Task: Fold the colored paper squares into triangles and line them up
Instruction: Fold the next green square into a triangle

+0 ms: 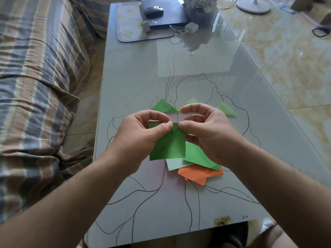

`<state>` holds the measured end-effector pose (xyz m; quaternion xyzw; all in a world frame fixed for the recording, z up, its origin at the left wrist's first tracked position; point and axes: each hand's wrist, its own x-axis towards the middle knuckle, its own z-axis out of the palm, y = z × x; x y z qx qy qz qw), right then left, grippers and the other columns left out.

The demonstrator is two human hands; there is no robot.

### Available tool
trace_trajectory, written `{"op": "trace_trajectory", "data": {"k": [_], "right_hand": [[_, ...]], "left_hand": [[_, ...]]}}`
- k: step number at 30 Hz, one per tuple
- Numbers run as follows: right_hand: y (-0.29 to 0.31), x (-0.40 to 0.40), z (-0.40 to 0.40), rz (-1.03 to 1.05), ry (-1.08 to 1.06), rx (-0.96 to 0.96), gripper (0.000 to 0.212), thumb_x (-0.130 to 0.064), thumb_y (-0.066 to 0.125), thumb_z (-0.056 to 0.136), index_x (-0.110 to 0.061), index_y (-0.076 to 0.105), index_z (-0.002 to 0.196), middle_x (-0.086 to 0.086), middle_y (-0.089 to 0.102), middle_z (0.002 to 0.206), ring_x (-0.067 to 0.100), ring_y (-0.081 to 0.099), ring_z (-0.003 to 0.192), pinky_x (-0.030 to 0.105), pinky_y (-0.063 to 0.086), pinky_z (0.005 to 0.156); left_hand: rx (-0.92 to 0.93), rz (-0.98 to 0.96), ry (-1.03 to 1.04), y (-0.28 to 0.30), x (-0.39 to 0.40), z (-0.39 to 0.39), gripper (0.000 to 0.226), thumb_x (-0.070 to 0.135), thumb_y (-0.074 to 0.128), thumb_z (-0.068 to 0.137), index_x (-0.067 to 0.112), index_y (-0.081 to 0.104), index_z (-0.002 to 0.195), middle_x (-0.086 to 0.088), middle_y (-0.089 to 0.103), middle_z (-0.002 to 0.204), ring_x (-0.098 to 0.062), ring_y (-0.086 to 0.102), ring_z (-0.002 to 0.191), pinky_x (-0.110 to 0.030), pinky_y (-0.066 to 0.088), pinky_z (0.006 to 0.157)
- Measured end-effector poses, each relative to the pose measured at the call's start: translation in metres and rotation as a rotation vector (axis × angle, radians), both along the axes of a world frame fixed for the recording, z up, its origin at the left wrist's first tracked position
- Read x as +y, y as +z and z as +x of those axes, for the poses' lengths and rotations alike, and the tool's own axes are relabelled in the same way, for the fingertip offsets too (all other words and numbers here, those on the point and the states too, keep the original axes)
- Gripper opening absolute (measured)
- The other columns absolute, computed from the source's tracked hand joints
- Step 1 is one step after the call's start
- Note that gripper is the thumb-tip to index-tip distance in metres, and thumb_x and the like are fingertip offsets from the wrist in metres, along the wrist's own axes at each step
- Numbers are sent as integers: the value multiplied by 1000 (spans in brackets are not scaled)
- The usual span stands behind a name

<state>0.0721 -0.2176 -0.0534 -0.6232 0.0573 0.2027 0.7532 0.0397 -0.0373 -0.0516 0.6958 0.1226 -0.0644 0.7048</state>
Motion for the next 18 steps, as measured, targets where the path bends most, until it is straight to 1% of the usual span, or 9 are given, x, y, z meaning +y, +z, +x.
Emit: {"op": "trace_trajectory", "data": {"k": [3,5,7,9,10,12,16,18], "right_hand": [[0,0,-1,9,-4,8,27,5,72,90,-12,66,111,11,71,84,28,70,78,45,61,83],[0,1,-3,9,17,15,30,4,72,91,-12,65,115,15,71,91,29,71,83,47,60,87],[0,3,-4,4,39,20,31,4,72,91,-9,64,118,18,71,93,28,73,82,41,63,82],[1,3,-5,-18,39,12,31,6,72,90,-7,64,117,18,70,90,26,74,78,33,61,74],[2,3,-4,-28,34,7,32,6,73,90,-7,63,117,18,70,89,26,74,77,32,60,72],[3,3,-4,-32,25,9,33,6,73,89,-8,63,118,22,70,93,28,74,78,32,60,71],[3,4,-5,-44,56,30,38,6,73,90,-11,62,122,36,67,110,31,75,84,33,60,73],[2,4,-6,-80,76,16,38,5,74,90,-12,62,122,35,69,105,32,75,83,36,60,75]], "left_hand": [[11,-34,16,-1,0,1,11,10,80,85,19,76,85,-8,78,91,-23,75,86,-41,62,83],[28,-80,28,-2,0,2,11,14,83,79,18,76,87,-11,77,94,-26,75,89,-43,61,85],[53,-137,38,-2,0,2,21,19,84,70,15,76,89,-13,77,95,-29,75,89,-43,62,84],[70,-171,36,-2,0,2,23,19,83,67,14,76,88,-14,76,95,-30,75,89,-42,62,83],[75,-179,32,-3,0,2,25,19,83,66,13,75,89,-15,76,96,-31,75,90,-42,62,85],[80,-194,30,-2,0,2,27,18,83,66,11,75,91,-16,76,97,-32,75,91,-42,62,86],[82,-207,35,-2,0,2,27,19,84,65,12,76,90,-16,77,96,-31,75,90,-42,62,85],[87,-205,33,-2,-1,2,28,19,84,64,12,75,90,-15,77,94,-31,75,89,-43,63,85]]}}
